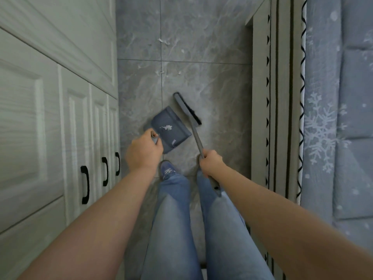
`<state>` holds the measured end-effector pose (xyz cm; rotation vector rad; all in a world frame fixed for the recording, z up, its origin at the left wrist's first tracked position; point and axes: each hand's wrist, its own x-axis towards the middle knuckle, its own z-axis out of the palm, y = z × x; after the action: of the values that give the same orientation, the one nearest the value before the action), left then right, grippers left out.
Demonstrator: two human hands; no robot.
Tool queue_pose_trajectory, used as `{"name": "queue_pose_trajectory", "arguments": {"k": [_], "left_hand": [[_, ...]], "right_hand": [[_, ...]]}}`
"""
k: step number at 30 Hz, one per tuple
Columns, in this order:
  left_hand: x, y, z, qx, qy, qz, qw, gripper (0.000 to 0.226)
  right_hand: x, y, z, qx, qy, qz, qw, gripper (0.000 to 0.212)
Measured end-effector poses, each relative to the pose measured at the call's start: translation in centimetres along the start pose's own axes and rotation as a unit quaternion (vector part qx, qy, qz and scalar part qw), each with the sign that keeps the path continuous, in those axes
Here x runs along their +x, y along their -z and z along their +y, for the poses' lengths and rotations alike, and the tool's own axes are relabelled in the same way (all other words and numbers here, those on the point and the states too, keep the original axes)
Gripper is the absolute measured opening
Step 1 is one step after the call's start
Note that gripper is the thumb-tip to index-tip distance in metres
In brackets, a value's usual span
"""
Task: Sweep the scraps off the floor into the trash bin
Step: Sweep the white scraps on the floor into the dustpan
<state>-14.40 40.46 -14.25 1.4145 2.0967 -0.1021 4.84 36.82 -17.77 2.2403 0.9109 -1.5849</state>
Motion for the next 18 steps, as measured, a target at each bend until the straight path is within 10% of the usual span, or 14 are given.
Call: {"name": "queue_pose_trajectory", "arguments": {"k": [6, 18], "left_hand": [[0.3, 0.3, -0.4, -0.006, -0.027, -0.015, 1.0, 0.015], [1.7, -1.1, 6.5, 0.139, -0.292, -0.118, 0.939, 0.02]], "right_hand": [[-5.7, -5.1, 5.8, 0.103, 0.016, 0.0, 0.995, 0.038], [-3.2, -0.4, 15.5, 0.33, -0.217, 0.157, 0.905, 0.052]]}}
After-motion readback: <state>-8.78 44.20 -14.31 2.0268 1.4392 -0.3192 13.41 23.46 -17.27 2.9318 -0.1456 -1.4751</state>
